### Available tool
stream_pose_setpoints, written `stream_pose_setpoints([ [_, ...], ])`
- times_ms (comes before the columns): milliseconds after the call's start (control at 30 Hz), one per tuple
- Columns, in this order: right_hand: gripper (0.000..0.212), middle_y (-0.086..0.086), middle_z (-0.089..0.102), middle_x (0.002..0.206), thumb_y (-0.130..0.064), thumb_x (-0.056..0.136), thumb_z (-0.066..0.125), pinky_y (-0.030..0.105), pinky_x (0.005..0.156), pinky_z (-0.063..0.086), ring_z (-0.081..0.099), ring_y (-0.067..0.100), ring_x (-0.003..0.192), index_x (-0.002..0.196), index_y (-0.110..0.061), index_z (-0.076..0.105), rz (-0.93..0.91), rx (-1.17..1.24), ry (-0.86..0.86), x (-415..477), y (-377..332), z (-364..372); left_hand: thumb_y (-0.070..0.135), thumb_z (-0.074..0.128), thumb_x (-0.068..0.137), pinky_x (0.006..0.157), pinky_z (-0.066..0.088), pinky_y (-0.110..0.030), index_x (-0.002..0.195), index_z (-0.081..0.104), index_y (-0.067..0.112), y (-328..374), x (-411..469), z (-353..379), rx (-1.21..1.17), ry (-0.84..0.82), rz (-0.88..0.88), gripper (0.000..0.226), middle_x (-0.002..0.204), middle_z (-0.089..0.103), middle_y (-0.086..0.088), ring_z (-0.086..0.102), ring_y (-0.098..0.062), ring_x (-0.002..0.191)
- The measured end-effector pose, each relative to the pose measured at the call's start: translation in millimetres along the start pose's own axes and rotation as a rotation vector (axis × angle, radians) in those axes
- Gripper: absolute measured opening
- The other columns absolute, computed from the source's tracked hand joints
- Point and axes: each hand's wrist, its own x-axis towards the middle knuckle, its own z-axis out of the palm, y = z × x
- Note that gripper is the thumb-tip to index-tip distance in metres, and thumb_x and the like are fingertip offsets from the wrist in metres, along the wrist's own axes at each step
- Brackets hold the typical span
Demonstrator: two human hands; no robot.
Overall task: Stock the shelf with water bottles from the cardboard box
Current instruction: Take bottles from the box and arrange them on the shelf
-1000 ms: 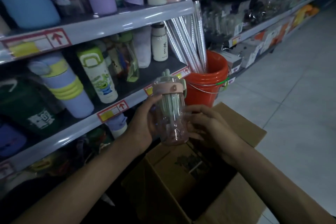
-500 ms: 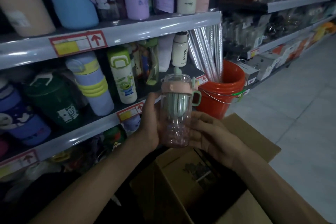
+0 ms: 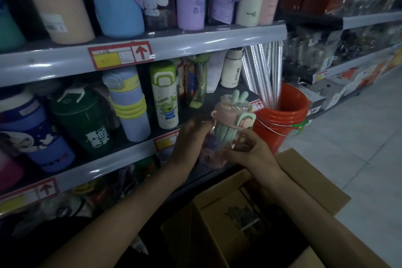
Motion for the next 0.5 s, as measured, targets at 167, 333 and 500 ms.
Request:
stream_pose_setpoints([
  [167, 0.057, -0.003, 0.074, 0.086, 0.003, 0.061, 0.094, 0.022, 0.069, 0.058, 0.072, 0.010, 0.079, 0.107, -0.012, 0.066, -0.110, -0.131, 0.181, 38.6, -4.8, 3.4, 0.033, 0.065, 0.076, 0.065, 0.053, -0.017, 0.111, 0.066, 0.024, -10.0, 21.1, 3.7, 0.119, 0.027, 0.118, 0.036, 0.114, 0.070, -0.001, 0.068, -0.013, 0.101],
  [333, 0.061, 0.005, 0.070, 0.107, 0.009, 0.066, 0.088, 0.020, 0.069, 0.059, 0.070, 0.014, 0.086, 0.119, -0.005, 0.060, -0.186, -0.219, 0.216, 84.1, -10.2, -1.1, 0.047, 0.069, 0.069, 0.092, 0.057, -0.043, 0.112, 0.067, 0.038, -9.6, 48.4, 12.7, 0.104, 0.016, 0.099, 0.044, 0.118, 0.070, 0.004, 0.068, -0.014, 0.109],
  [500, 0.066, -0.004, 0.069, 0.095, 0.006, 0.062, 0.090, 0.033, 0.077, 0.060, 0.069, 0.014, 0.088, 0.119, -0.009, 0.059, -0.202, -0.302, 0.289, 133.8, -6.4, -5.1, 0.037, 0.063, 0.069, 0.095, 0.057, -0.048, 0.107, 0.069, 0.038, -2.0, 82.7, 20.5, 0.089, 0.029, 0.077, 0.039, 0.097, 0.075, 0.018, 0.071, -0.005, 0.094],
])
